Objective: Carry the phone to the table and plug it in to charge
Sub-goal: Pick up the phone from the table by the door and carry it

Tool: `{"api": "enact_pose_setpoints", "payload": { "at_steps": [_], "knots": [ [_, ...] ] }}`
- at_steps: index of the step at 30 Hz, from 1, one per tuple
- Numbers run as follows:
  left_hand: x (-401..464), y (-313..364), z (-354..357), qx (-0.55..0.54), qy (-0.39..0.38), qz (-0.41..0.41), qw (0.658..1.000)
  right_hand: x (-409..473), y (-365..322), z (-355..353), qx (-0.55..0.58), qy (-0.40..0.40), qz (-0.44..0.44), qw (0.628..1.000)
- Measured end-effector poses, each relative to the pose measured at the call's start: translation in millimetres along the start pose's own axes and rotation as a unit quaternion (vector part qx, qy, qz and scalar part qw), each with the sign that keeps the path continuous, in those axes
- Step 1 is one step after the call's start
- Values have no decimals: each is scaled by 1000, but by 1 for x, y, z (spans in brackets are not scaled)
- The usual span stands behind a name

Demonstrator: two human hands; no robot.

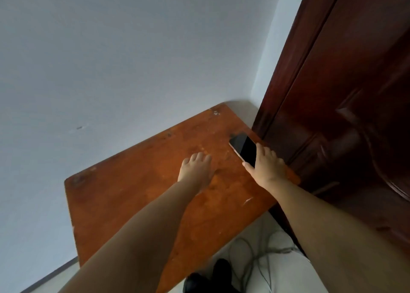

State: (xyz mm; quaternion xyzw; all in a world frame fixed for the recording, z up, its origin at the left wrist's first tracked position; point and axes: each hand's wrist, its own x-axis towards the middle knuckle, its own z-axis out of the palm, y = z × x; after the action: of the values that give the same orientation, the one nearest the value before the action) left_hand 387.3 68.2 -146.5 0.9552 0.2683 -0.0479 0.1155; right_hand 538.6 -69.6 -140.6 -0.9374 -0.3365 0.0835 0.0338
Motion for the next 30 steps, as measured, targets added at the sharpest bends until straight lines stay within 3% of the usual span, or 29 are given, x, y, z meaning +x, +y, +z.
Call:
{"api": "enact_pose_setpoints", "payload": {
  "at_steps": [8, 13, 18, 22, 30],
  "knots": [
    [40, -9, 63, -11, 14, -49, 999, 48, 15, 46, 9, -3, 47, 999],
    [37, -11, 81, 18, 40, -53, 998, 52, 15, 54, 29, 44, 61, 997],
    [40, -12, 71, 20, -19, -43, 999, 52, 10, 45, 51, 31, 56, 997],
    [49, -24, 30, -13, -63, -6, 998, 57, -8, 15, 36, 39, -10, 999],
    [18, -68, -39, -35, 47, -110, 992, 68, -81, -50, 32, 86, -156, 983]
  ]
}}
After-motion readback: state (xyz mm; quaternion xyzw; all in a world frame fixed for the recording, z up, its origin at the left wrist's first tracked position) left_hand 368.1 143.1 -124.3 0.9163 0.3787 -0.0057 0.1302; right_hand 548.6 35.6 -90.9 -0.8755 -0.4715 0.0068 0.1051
